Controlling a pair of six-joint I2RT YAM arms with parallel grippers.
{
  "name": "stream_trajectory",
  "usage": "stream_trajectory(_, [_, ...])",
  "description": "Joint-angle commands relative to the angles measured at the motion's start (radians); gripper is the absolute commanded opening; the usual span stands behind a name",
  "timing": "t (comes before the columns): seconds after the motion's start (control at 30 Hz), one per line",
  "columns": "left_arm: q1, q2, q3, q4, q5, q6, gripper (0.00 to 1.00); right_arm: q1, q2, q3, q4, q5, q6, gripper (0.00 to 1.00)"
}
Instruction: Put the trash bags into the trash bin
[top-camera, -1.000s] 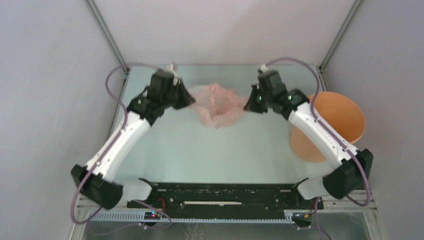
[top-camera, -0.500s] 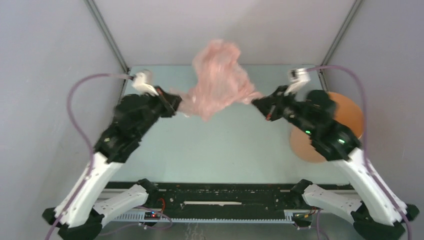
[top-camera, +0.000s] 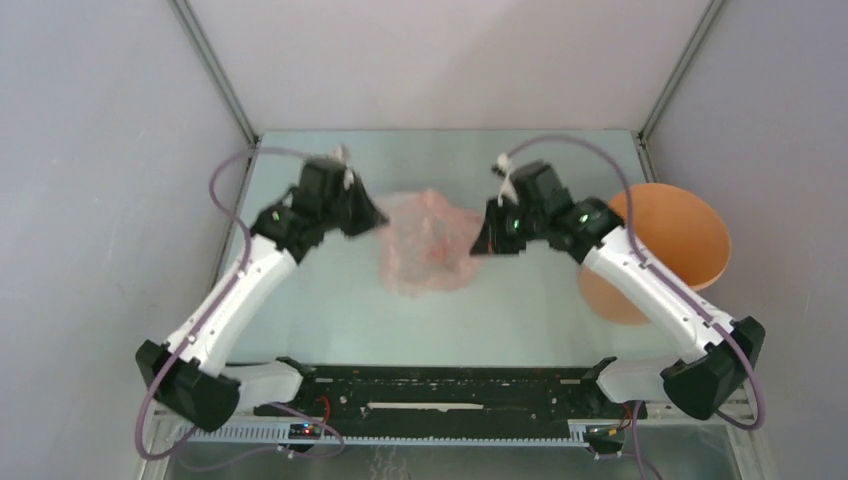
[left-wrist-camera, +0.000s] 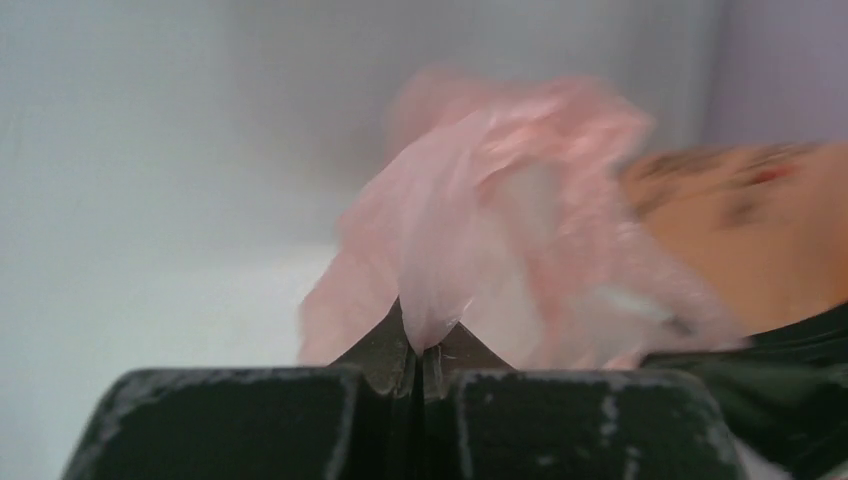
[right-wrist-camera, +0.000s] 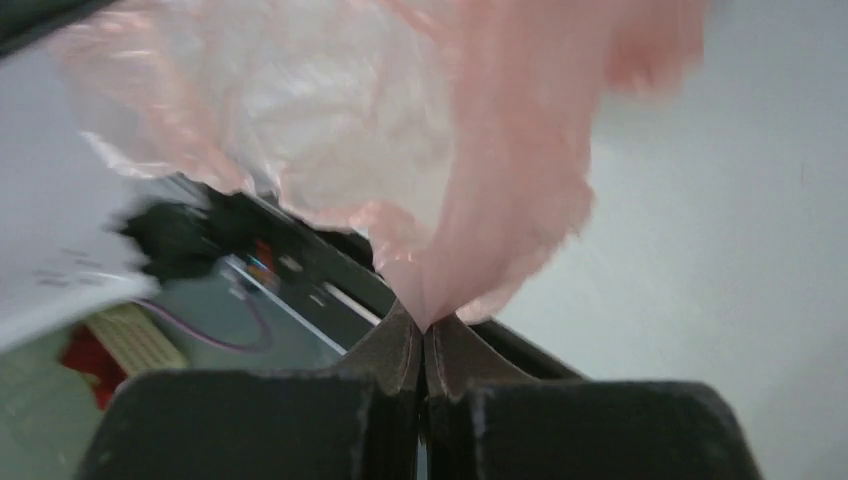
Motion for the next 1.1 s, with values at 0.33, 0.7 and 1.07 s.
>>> stream_trajectory(0.33, [-0.280,-0.186,0.491,0.394,-0.272,0.383,0.01,0.302,-0.332,0.341,0.505,0.444,-0.246,0.00])
stream_trajectory(0.7, [0.054,-0.068,-0.150,0.113,0.124,-0.086,0.00,0.052,-0.010,0.027,0.040,0.067,-0.078,0.00])
stream_trajectory(1.07, [0.076,0.151,0.533,0.076,0.181,0.029,0.00,-0.040,0.088,0.382,-0.036,-0.051,-0.103,0.00])
